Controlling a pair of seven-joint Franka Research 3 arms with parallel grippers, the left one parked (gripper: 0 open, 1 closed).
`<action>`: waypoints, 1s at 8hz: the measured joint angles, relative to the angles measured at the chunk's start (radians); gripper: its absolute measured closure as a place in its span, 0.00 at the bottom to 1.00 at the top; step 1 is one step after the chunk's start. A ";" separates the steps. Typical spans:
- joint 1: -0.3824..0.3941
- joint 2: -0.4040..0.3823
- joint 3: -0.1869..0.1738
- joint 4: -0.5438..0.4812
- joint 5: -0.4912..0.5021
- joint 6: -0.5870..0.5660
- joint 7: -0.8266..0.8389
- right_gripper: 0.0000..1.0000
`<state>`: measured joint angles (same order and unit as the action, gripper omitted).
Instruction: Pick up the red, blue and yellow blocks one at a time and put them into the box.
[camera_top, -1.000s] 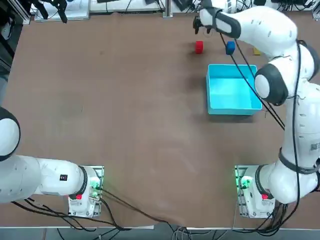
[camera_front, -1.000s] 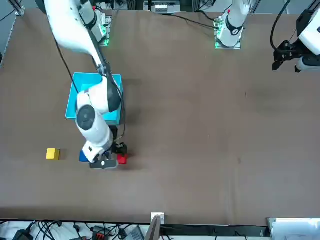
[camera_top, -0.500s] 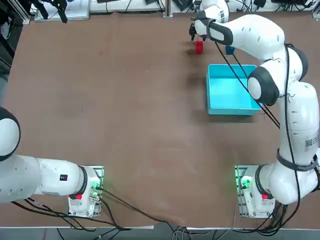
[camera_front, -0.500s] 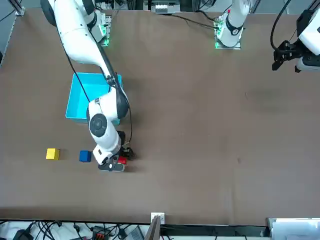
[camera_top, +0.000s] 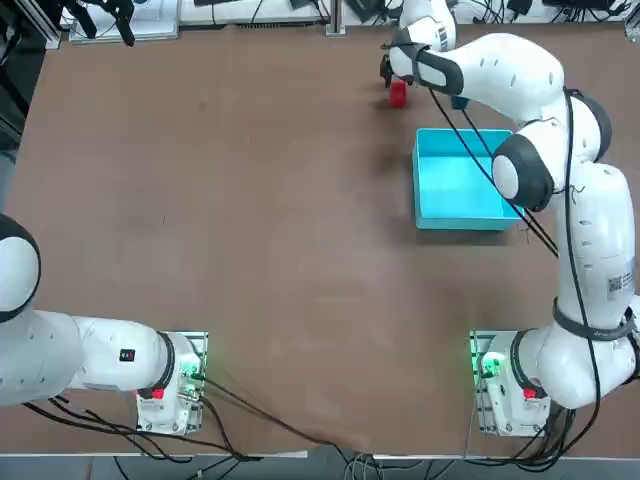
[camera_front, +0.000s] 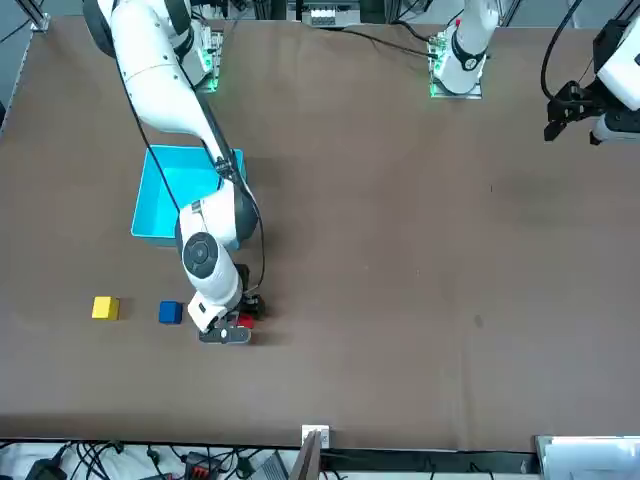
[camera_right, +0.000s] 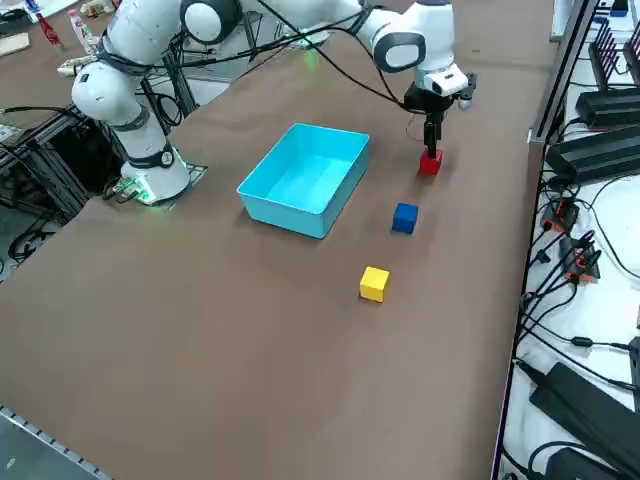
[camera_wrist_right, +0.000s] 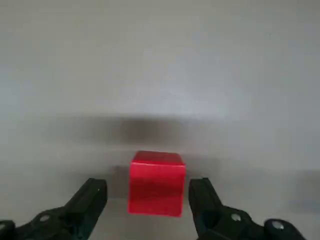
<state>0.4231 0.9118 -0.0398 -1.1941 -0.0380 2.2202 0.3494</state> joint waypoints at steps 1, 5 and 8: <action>0.000 0.008 0.000 0.000 0.000 0.004 -0.011 0.00; 0.002 0.039 0.000 0.001 -0.011 0.025 -0.036 0.00; 0.003 0.054 0.000 0.001 -0.017 0.047 -0.037 0.10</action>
<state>0.4261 0.9658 -0.0400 -1.1931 -0.0554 2.2668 0.3120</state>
